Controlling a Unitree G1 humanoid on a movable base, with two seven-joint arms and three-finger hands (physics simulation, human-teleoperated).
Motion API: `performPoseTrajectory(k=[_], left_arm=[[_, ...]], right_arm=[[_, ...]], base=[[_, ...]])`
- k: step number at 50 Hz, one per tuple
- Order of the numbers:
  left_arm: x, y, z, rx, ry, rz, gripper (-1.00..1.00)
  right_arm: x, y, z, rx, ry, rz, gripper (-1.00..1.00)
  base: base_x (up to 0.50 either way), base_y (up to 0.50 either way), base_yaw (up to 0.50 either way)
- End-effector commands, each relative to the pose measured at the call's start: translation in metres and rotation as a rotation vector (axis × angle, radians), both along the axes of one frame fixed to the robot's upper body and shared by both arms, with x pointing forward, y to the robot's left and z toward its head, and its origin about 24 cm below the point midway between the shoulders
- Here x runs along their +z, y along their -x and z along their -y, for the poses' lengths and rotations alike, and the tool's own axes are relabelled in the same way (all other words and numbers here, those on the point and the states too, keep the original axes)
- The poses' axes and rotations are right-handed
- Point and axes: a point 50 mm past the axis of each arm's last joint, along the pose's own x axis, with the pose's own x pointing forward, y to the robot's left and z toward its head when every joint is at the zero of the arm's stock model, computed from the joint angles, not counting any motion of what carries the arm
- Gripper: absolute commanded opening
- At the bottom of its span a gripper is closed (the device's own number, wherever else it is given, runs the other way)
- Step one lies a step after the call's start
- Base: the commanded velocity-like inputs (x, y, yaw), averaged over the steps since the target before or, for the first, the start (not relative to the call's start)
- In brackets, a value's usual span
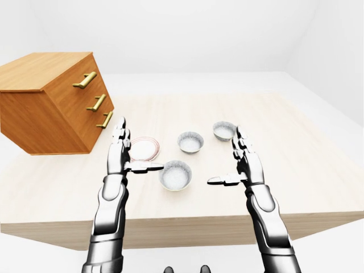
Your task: Stack the bowl at the front on the bowl in the middle.
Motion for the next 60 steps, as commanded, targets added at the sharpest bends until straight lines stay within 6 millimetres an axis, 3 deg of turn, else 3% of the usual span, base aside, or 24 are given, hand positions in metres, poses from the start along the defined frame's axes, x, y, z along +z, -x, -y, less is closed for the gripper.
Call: performPoseTrajectory(k=[1,18,34,38,41,43,49,60], left_arm=[[0.008,-0.001,-0.003,0.008,0.012,0.032,1.00],[0.007,-0.001,-0.004,0.011,0.021,0.027,1.00],[0.005,0.001,-0.005,0.017,0.027,0.024,1.00],[0.003,0.002,-0.005,0.016,0.025,0.018,1.00],[0.004,0.002,-0.005,0.017,0.025,0.019,1.00],[0.004,0.002,-0.006,0.020,0.027,0.020,1.00],[0.002,0.003,-0.006,0.021,0.031,0.011,1.00],[0.000,0.003,-0.006,0.020,0.037,0.005,1.00]], right_arm=[[0.002,0.001,-0.005,0.033,-0.008,0.009,1.00],[0.000,0.002,-0.007,0.051,0.013,0.000,1.00],[-0.004,0.002,-0.010,0.068,0.059,-0.016,1.00],[-0.005,-0.008,-0.007,0.037,0.241,0.005,1.00],[0.008,-0.024,-0.008,0.009,0.536,0.140,1.00],[0.006,-0.034,-0.009,-0.016,0.712,0.146,1.00],[-0.003,-0.061,-0.003,-0.105,1.012,0.135,1.00],[-0.023,-0.102,-0.016,-0.022,1.209,0.018,1.00]], base=[[0.38,-0.26,0.00],[0.40,-0.36,0.00],[0.01,0.00,0.00],[0.00,0.00,0.00],[0.00,0.00,0.00],[0.00,0.00,0.00],[0.00,0.00,0.00],[0.00,0.00,0.00]])
